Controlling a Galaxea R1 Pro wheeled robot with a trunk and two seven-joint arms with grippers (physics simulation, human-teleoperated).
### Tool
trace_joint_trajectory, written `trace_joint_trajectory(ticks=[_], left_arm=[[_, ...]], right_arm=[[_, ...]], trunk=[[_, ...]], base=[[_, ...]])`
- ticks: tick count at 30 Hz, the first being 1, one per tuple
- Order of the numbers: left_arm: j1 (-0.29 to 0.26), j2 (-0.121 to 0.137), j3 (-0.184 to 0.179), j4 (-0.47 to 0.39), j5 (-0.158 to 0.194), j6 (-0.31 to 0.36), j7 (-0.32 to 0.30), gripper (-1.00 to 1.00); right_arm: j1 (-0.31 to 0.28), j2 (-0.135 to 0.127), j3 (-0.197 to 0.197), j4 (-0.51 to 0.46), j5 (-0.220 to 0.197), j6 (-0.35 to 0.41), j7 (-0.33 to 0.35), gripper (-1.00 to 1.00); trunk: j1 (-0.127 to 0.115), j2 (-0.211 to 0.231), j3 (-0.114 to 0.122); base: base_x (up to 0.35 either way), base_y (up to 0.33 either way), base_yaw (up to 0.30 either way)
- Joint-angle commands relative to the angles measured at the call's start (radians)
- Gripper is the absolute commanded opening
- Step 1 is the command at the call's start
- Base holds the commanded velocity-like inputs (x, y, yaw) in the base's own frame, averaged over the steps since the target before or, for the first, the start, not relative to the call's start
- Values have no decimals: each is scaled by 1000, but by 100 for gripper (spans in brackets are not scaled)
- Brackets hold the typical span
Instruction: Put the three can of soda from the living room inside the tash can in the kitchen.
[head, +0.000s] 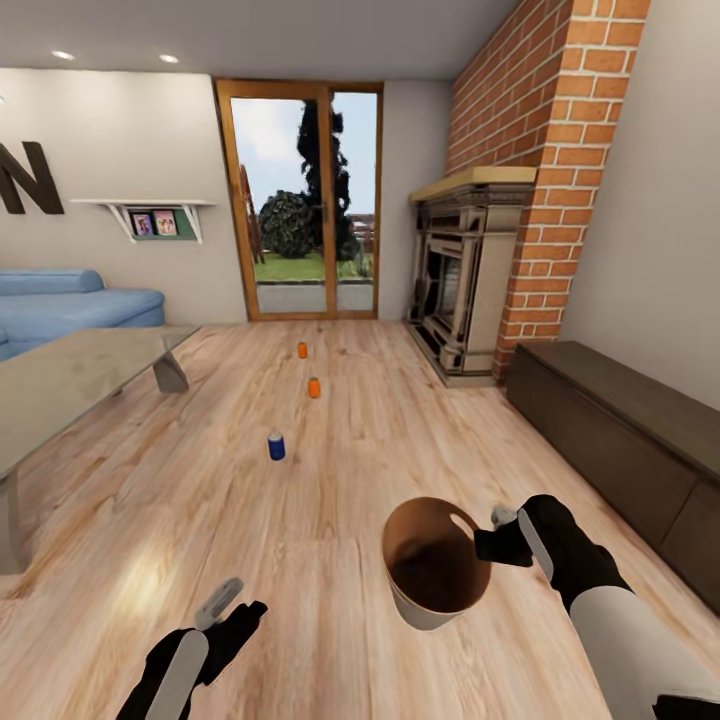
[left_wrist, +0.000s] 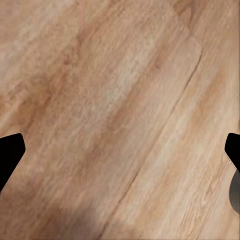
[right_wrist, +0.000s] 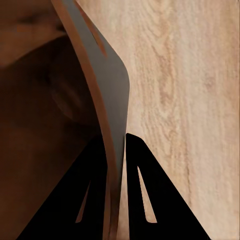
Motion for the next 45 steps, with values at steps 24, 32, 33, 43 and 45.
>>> trace_joint_trajectory(ticks=[24,32,33,43,45], left_arm=[[0,3,-56,-1,-5,-46,7,100],[0,1,-58,-3,-2,-48,51,100],[1,0,-59,-4,-1,-48,64,100],[-2,3,-124,6,-6,-52,89,100],[-10,4,-130,10,-40,-52,90,100]], right_arm=[[-12,-27,-7,7,-44,2,7,-100],[-24,-52,-11,38,-86,2,7,-100],[-24,-53,-11,43,-88,2,7,-100],[-22,-56,-11,45,-100,2,7,-100],[-19,-53,-6,40,-100,2,8,-100]], trunk=[[0,0,0],[0,0,0],[0,0,0],[0,0,-2],[0,0,-2]], base=[[325,115,0],[328,111,-4],[328,111,-66],[334,65,-45],[345,4,-1]])
